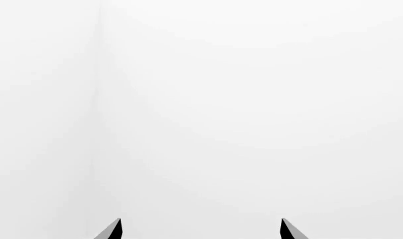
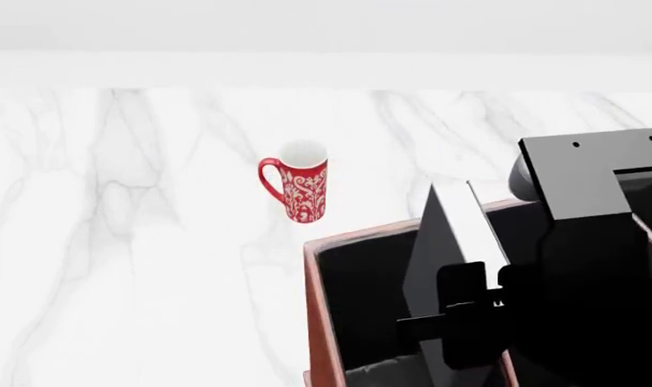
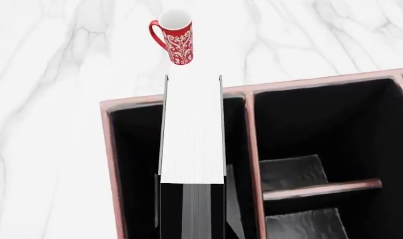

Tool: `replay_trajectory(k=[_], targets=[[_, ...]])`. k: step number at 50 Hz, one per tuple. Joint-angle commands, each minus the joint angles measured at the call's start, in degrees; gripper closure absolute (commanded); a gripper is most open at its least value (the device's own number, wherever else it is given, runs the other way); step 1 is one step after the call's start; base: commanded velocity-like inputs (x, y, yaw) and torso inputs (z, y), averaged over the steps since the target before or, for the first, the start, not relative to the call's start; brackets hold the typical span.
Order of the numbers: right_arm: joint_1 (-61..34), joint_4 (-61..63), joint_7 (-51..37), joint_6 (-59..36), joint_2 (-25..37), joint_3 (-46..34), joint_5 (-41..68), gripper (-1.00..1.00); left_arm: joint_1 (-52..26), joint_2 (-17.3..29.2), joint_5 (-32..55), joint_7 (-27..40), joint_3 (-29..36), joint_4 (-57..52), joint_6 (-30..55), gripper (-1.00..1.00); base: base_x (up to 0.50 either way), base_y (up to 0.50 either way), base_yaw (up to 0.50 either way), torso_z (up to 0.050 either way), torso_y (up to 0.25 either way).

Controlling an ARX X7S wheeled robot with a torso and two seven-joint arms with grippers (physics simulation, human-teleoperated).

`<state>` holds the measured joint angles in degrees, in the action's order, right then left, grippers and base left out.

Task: Pick up the book and place it in the left compartment of the caddy.

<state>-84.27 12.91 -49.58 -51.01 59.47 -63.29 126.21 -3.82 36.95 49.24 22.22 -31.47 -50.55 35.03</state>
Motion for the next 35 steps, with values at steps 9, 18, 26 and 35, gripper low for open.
replay_trajectory(k=[9, 18, 26, 35], targets=[[1.74, -2.80, 2.77, 0.53, -2.34, -0.30, -6.77, 1.00, 0.31, 0.17, 0.32, 0.12, -0.19, -0.04, -0.36, -1.00, 0.00, 0.00, 0.00, 0.001, 0.001], [2.78, -3.76, 3.69, 0.63, -3.34, -1.02, -8.80, 1.00, 0.40, 0.36, 0.57, 0.22, -0.34, -0.11, -0.44, -1.00, 0.00, 0.00, 0.00, 0.000, 0.001], [3.84, -5.00, 5.17, 1.17, -3.91, -1.42, -11.10, 1.00, 0.47, 0.42, 0.63, 0.27, -0.23, -0.14, -0.57, -1.00, 0.00, 0.00, 0.00, 0.000, 0.001], [6.48, -6.37, 7.29, 2.85, -5.13, -2.19, -13.88, 1.00, 0.68, 0.55, 0.80, 0.34, -0.42, -0.30, -0.71, -1.00, 0.00, 0.00, 0.00, 0.000, 0.001]])
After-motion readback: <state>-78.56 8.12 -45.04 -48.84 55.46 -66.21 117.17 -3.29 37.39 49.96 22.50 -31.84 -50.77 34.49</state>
